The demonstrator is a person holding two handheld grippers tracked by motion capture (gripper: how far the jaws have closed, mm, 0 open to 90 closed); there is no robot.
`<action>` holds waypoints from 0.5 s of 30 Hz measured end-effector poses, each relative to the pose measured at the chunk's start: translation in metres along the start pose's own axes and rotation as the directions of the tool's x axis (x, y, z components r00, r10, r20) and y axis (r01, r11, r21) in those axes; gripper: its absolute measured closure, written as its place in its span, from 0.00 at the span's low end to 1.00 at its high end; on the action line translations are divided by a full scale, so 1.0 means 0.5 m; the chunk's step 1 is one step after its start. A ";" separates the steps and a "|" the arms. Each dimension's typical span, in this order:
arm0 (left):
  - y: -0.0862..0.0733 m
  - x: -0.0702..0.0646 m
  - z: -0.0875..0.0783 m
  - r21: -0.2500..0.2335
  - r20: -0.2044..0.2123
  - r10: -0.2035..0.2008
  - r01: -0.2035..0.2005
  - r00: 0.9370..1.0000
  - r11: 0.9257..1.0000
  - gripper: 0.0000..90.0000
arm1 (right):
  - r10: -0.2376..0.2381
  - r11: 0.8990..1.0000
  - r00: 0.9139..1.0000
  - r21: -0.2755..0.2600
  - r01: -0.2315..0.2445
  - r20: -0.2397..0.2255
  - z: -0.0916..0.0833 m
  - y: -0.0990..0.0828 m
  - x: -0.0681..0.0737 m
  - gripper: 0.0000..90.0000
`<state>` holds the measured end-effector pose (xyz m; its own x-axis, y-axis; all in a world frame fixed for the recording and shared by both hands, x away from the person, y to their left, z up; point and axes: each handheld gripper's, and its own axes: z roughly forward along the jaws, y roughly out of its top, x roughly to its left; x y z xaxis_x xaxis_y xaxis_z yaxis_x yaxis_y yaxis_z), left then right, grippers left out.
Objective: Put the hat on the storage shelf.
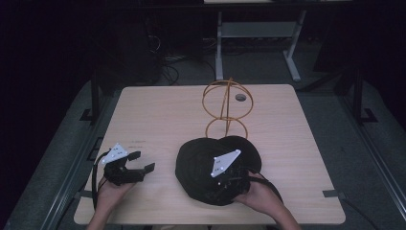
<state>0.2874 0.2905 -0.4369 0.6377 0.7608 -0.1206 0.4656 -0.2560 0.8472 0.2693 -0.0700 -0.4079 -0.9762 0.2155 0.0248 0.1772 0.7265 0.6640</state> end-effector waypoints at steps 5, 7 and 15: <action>0.000 -0.001 0.001 0.004 -0.004 0.006 -0.006 1.000 1.000 0.21 | -0.012 1.000 1.000 0.015 0.013 0.000 0.012 0.005 0.004 0.44; 0.000 0.000 0.000 0.005 -0.005 0.011 -0.011 1.000 1.000 0.21 | -0.016 1.000 1.000 0.020 0.016 0.003 0.016 0.007 0.004 0.49; 0.000 -0.001 0.002 0.006 -0.004 0.010 -0.010 1.000 1.000 0.21 | -0.018 0.999 1.000 0.029 0.018 0.012 0.019 0.011 0.005 0.53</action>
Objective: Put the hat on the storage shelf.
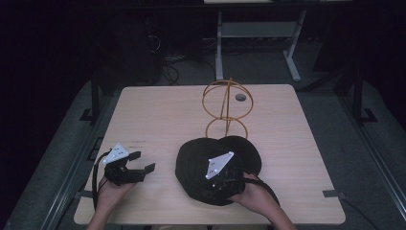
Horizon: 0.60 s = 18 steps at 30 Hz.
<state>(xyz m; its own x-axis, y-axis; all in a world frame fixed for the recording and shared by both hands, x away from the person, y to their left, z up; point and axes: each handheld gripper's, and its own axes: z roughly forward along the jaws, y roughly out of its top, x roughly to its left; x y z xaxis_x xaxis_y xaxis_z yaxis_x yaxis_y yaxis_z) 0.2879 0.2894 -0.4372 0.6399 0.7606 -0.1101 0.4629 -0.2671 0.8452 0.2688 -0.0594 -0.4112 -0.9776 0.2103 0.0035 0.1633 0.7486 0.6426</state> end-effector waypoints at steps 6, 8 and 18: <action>0.000 -0.002 0.001 0.003 0.003 -0.001 0.001 1.000 1.000 0.21 | -0.010 1.000 1.000 -0.010 0.010 0.007 -0.007 0.005 0.007 0.55; 0.000 -0.002 0.002 0.007 0.006 0.002 -0.002 1.000 1.000 0.21 | -0.012 1.000 1.000 0.002 0.012 0.004 -0.001 0.008 0.010 0.55; 0.000 -0.003 0.003 0.007 0.006 0.002 -0.002 1.000 1.000 0.21 | 0.004 0.999 1.000 0.044 -0.004 -0.012 0.029 0.007 0.011 0.62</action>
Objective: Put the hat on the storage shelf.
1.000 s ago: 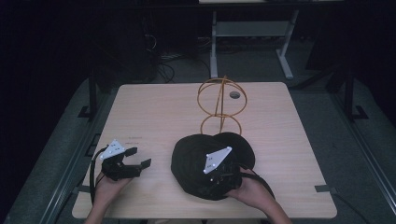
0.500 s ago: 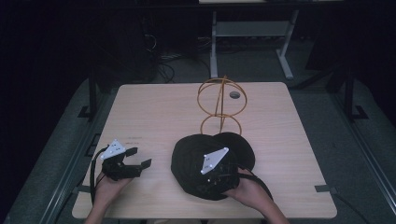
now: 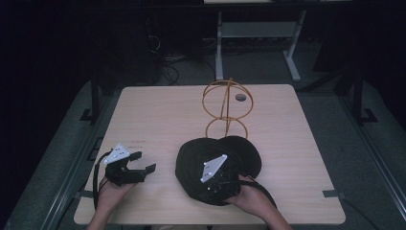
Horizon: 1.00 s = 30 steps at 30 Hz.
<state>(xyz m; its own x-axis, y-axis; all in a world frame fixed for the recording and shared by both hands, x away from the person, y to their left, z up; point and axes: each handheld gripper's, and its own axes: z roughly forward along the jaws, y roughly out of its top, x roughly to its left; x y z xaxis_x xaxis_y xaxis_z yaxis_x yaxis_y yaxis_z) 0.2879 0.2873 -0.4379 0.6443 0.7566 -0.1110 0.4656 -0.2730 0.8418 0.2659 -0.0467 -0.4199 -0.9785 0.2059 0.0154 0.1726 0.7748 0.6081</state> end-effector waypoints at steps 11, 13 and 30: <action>0.000 -0.005 0.004 0.011 0.005 0.023 -0.023 1.000 1.000 0.21 | -0.005 0.999 1.000 0.040 0.005 0.006 0.020 -0.003 0.003 0.78; 0.000 -0.006 0.005 0.012 0.004 0.035 -0.035 0.999 0.999 0.21 | -0.019 0.999 1.000 0.051 0.018 0.014 0.021 -0.001 0.009 0.83; 0.005 -0.028 0.010 -0.016 0.039 0.107 -0.106 0.993 0.994 0.21 | -0.020 1.000 0.999 -0.008 0.021 0.044 -0.027 0.006 0.017 0.87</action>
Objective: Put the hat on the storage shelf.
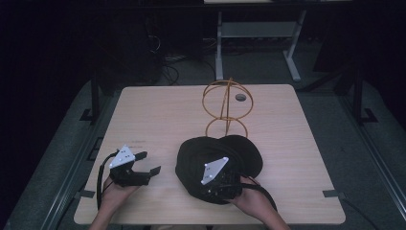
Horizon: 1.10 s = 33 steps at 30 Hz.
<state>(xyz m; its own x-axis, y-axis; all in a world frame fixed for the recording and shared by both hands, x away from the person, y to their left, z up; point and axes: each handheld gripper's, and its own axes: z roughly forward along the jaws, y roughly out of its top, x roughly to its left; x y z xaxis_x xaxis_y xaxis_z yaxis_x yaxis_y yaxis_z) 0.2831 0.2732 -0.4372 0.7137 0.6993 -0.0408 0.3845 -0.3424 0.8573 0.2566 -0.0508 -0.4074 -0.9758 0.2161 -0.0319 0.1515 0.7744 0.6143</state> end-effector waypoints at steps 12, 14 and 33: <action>0.010 -0.027 0.014 -0.053 0.105 0.016 -0.010 0.994 0.999 0.21 | 0.038 0.993 0.999 -0.113 -0.039 -0.009 -0.086 0.011 -0.017 0.87; 0.013 -0.033 0.015 -0.067 0.121 0.014 -0.006 0.993 0.998 0.21 | 0.040 0.991 0.999 -0.125 -0.043 -0.021 -0.097 0.013 -0.018 0.86; 0.057 -0.099 0.023 -0.159 0.163 0.151 -0.125 0.975 0.979 0.20 | 0.018 0.977 0.999 -0.211 -0.026 -0.039 -0.150 0.047 -0.019 0.87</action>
<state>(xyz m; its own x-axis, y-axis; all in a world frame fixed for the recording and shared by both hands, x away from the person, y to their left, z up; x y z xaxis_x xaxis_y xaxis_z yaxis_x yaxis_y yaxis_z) 0.2656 0.2216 -0.4164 0.8495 0.5276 0.0063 0.1938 -0.3231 0.9263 0.2578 -0.0796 -0.3336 -0.9783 0.2068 0.0103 0.1403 0.6252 0.7677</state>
